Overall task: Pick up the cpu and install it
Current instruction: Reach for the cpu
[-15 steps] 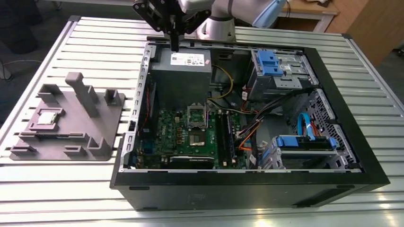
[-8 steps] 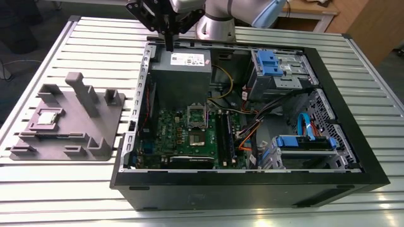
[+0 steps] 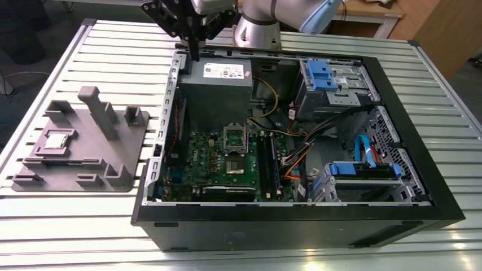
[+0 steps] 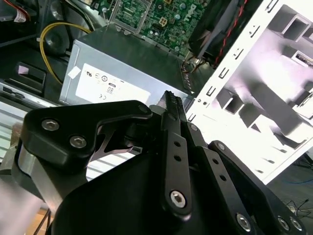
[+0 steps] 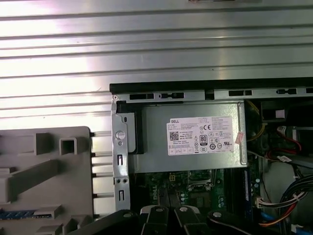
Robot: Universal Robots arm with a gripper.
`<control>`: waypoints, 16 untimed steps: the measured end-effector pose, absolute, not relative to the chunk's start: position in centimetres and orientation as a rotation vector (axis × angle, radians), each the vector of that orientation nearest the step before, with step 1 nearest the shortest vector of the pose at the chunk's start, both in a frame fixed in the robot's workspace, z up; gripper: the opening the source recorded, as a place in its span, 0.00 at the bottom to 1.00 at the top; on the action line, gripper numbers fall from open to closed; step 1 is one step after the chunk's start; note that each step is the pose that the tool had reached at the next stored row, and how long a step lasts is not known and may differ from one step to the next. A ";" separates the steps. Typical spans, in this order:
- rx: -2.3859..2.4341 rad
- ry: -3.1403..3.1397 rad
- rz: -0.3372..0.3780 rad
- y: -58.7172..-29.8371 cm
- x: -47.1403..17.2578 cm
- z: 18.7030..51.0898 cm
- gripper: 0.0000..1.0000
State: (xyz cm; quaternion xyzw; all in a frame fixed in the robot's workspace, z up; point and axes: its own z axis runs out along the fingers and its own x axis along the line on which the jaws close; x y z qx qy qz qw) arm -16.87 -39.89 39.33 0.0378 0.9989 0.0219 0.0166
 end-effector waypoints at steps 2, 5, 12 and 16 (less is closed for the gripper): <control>0.117 3.105 0.068 -39.9 -17.2 39.3 0.11; 0.117 3.104 0.068 -39.9 -17.7 39.3 0.11; 0.117 3.102 0.068 -39.9 -18.8 39.3 0.11; 0.117 3.100 0.068 -39.9 -19.4 39.3 0.11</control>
